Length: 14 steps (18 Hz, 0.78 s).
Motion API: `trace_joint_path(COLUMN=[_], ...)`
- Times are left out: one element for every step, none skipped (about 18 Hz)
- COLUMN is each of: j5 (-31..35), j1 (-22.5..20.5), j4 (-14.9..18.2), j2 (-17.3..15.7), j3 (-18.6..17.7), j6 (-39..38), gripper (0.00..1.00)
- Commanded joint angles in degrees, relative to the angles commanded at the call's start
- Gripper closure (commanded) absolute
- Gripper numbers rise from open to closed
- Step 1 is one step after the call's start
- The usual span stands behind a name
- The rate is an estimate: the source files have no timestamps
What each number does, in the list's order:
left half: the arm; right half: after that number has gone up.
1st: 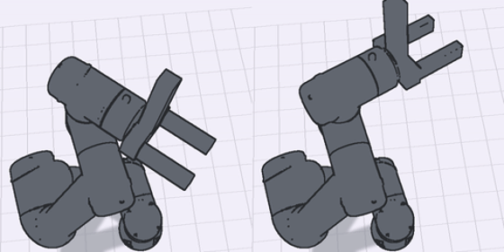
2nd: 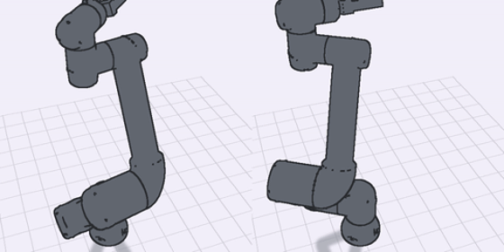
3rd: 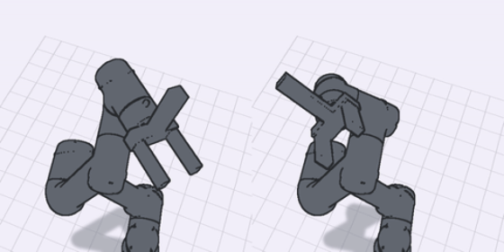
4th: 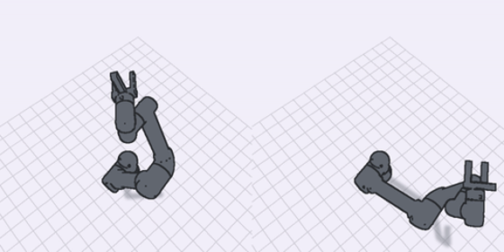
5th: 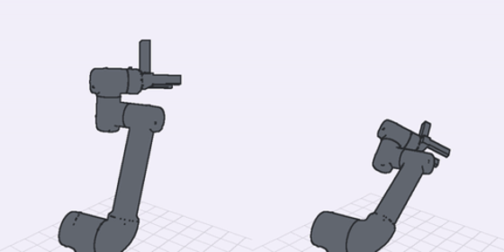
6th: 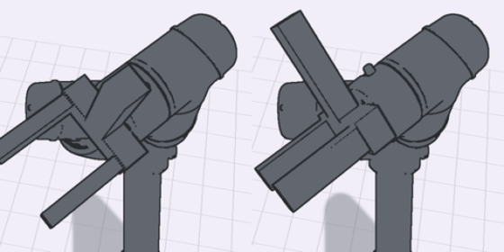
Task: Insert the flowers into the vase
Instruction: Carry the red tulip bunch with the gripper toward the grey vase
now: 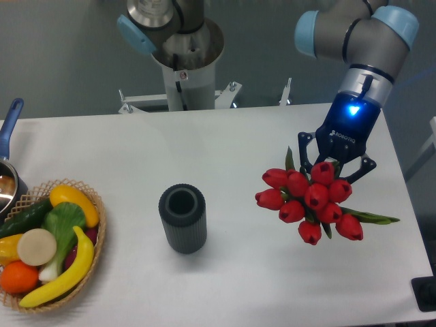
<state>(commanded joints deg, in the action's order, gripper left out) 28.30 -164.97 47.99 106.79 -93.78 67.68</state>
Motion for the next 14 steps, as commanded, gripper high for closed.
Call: trace_joint_path(j5=[0.0, 0.0, -0.09, -0.09, 0.0, 0.0, -0.09, -0.09, -0.18, -0.18, -0.27, -0.7, -2.01, -3.94], j1=[0.17, 0.26, 0.09, 0.17, 0.26, 0.35, 0.26, 0.26, 0.26, 0.44, 0.61, 0.79, 0.97, 1.4], j4=[-0.26, -0.52, -0.61, -0.62, -0.7, -0.7, -0.79, -0.79, -0.79, -0.88, -1.4, -1.84, -2.02, -2.11], j2=[0.0, 0.0, 0.0, 0.0, 0.0, 0.0, -0.09, 0.0, -0.09, 0.0, 0.0, 0.0, 0.09, 0.17], j3=[-0.35, -0.96, -0.71, -0.44, -0.53, -0.62, -0.62, -0.53, -0.53, -0.53, -0.44, -0.44, -0.44, -0.44], j6=[0.26, 0.26, 0.09, 0.09, 0.09, 0.09, 0.09, 0.09, 0.09, 0.09, 0.09, 0.09, 0.09, 0.17], gripper=[0.69, 0.69, 0.69, 0.68, 0.68, 0.68, 0.68, 0.68, 0.68, 0.68, 0.68, 0.68, 0.68, 0.68])
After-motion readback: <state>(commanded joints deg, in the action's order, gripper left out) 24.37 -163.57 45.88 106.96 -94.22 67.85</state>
